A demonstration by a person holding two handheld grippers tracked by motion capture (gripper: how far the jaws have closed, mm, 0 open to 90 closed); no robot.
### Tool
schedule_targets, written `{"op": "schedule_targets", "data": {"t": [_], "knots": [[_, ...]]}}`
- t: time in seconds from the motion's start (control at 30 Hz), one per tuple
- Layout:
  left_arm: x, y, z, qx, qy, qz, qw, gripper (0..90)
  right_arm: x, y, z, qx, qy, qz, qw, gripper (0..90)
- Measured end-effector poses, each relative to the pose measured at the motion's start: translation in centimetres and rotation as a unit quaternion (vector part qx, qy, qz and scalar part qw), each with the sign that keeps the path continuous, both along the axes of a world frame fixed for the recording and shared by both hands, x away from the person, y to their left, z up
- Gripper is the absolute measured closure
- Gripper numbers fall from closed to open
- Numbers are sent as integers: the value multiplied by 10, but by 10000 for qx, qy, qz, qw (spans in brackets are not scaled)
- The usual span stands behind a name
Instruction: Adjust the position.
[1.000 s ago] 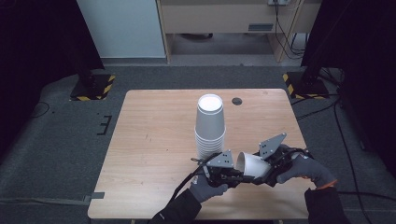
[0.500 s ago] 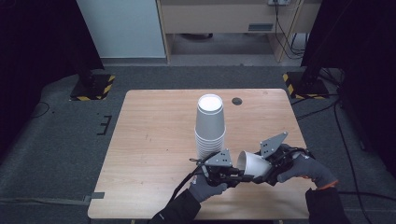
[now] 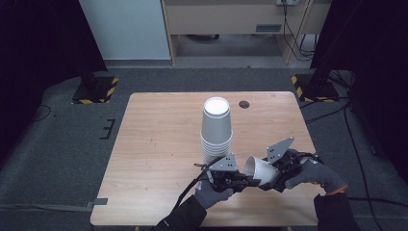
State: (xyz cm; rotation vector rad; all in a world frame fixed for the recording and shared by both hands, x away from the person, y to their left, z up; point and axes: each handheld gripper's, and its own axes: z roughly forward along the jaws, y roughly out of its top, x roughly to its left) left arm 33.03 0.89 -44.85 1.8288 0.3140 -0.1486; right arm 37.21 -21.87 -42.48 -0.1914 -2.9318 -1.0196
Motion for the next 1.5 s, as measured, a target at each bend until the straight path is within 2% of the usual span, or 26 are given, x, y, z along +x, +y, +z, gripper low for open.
{"op": "schedule_targets", "data": {"t": [0.27,0.57,0.87,1.07,1.2,1.3,1.5], "knots": [[-1,-4,-1,85,17,-53,9999,864,-1,4,-3,-90,34,80,9999,137],[-1,-5,-1,117,42,-65,9999,864,-1,9,-2,-183,-40,119,9998,132],[-1,-7,-1,166,38,-80,9998,864,-1,13,-4,-300,9,149,9994,136],[-1,-6,0,118,67,-53,9999,860,0,12,-3,-202,36,145,9997,149],[-2,-8,-2,175,70,-55,9998,778,1,12,-2,-169,56,112,9998,151],[-3,-5,-1,31,6,-29,10000,700,1,11,-1,-135,21,68,9999,151],[-3,5,6,-175,-61,82,9998,663,1,7,2,-93,-24,-3,10000,151]]}}
